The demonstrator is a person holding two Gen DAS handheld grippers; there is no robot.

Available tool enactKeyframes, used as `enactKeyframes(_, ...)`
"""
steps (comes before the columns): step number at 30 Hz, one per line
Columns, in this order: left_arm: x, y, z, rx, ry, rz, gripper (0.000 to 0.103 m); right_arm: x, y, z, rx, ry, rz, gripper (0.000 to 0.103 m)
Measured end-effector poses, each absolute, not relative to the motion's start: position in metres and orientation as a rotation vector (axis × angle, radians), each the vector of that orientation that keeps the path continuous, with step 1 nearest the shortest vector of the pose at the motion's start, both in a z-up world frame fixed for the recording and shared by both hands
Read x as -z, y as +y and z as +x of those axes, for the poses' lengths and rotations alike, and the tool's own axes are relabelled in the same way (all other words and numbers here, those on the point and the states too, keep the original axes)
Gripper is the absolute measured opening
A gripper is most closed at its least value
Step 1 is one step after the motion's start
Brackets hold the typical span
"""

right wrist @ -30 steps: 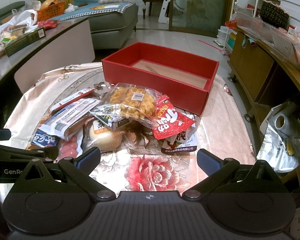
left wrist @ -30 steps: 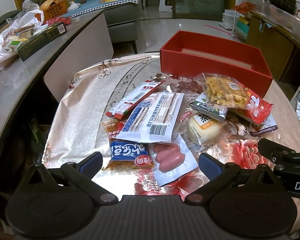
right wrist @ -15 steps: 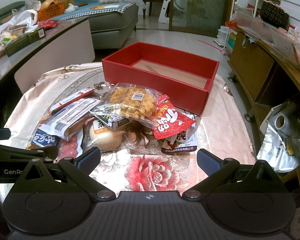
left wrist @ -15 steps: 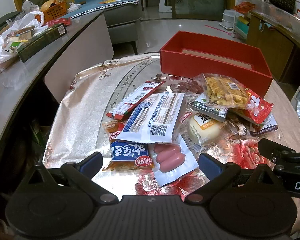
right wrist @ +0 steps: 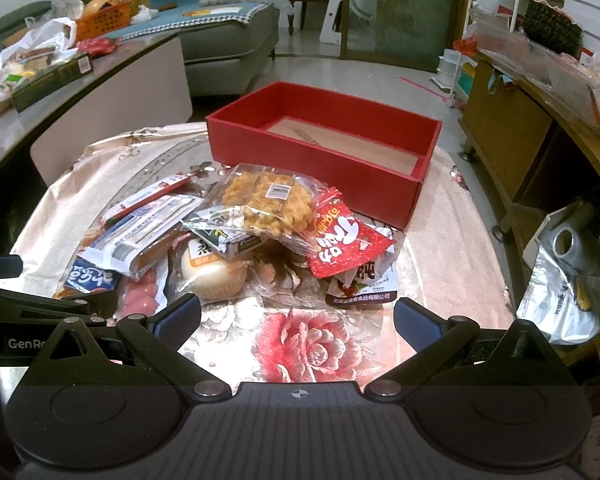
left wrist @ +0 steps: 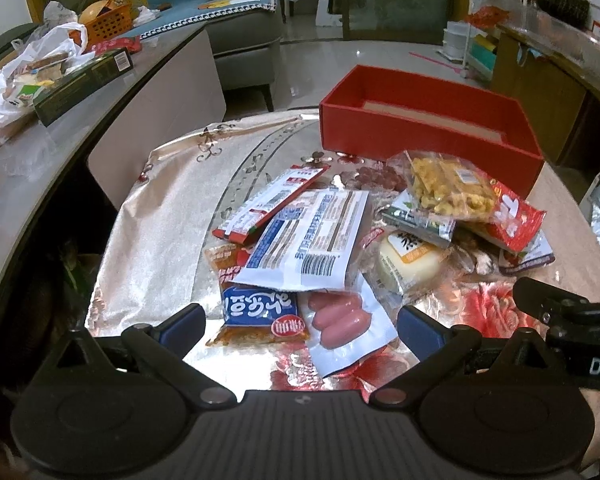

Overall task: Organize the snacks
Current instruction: 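Grasp the waffle cake pack with the right gripper while the left gripper grasps the red sachet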

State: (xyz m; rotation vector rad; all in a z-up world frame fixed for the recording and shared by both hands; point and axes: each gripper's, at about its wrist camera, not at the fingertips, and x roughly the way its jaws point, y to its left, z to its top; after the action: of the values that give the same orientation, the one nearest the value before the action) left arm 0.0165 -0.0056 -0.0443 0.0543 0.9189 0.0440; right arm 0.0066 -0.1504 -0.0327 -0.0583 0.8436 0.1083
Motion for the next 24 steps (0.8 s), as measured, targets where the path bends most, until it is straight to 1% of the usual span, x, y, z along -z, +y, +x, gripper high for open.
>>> enactKeyframes(6, 0.034, 0.008, 0.037, -0.038, 0.916, 0.035, 0.097, 0.019, -0.149, 0.034, -0.126, 0.834, -0.045, 0.103)
enactKeyframes(11, 0.025, 0.020, 0.071, -0.039, 0.892, 0.047, 0.098, 0.014, -0.151, 0.081, -0.120, 0.853, -0.032, 0.103)
enactKeyframes(15, 0.036, 0.018, 0.097, -0.014, 0.931, 0.097, 0.098, 0.023, -0.149, 0.116, -0.138, 0.921, 0.026, 0.103)
enactKeyframes(20, 0.041, 0.049, 0.110, -0.030, 0.980, -0.071, 0.098, 0.038, -0.127, 0.138, -0.203, 0.970, 0.004, 0.103)
enactKeyframes(24, 0.046, 0.048, 0.106, -0.023, 0.999, -0.047, 0.098, 0.058, -0.121, 0.152, -0.205, 1.042, 0.005, 0.103)
